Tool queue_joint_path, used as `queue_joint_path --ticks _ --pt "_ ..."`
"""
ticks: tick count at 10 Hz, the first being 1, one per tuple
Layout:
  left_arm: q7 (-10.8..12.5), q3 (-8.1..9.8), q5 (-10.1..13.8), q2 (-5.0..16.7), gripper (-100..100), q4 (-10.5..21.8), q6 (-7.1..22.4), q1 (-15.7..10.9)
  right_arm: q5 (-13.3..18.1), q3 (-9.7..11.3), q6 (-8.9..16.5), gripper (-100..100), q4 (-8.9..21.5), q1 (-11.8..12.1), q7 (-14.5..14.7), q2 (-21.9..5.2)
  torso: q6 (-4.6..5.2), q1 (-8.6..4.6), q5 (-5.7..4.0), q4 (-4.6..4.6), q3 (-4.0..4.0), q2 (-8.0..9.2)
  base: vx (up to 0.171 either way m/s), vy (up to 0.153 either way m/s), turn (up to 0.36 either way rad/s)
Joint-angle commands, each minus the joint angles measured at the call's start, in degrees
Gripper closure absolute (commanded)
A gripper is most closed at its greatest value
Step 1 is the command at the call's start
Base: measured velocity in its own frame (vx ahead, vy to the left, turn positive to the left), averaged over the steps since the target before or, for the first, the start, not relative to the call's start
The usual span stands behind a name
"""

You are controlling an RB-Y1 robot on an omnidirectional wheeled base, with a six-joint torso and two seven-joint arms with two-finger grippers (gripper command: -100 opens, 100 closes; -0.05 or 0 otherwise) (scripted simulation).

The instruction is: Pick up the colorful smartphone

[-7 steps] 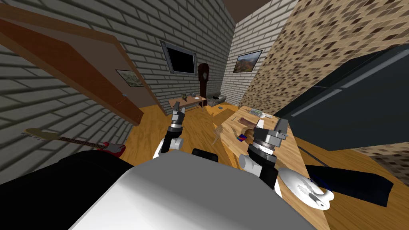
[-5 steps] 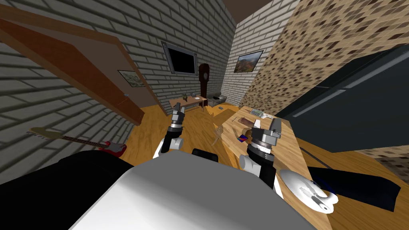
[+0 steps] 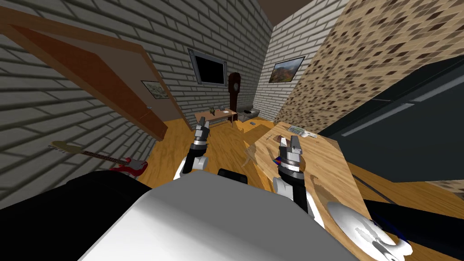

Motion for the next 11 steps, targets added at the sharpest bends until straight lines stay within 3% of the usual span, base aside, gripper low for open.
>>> queue_joint_path --ticks 1,4,7,10,11 --pt "0.00 0.00 0.00 0.00 0 0.00 0.00 0.00 2.04 0.71 -1.03 -100 2.86 -0.16 0.58 -2.86 0.00 0.00 0.00 0.00 0.00 0.00 0.076 0.064 0.123" --pt "0.00 0.00 0.00 0.00 0 0.00 0.00 0.00 4.82 1.36 -2.23 -100 7.50 -0.72 1.24 -7.42 0.01 0.05 0.02 -0.02 -0.05 -0.08 0.067 0.056 0.099" --pt "0.00 0.00 0.00 0.00 0 0.00 0.00 0.00 6.34 1.72 -2.90 -100 10.85 -1.01 1.59 -9.60 0.00 -0.01 0.00 0.00 0.00 0.01 0.043 0.032 0.068" --pt "0.00 0.00 0.00 0.00 0 0.00 0.00 0.00 9.61 2.53 -4.38 -100 15.56 -1.62 2.34 -14.07 0.02 0.02 0.01 -0.01 -0.01 -0.01 0.059 0.044 0.095" --pt "0.00 0.00 0.00 0.00 0 0.00 0.00 0.00 9.61 2.53 -4.38 -100 16.44 -1.62 2.34 -14.07 0.00 0.05 0.01 -0.01 -0.03 -0.05 0.057 0.035 0.064"
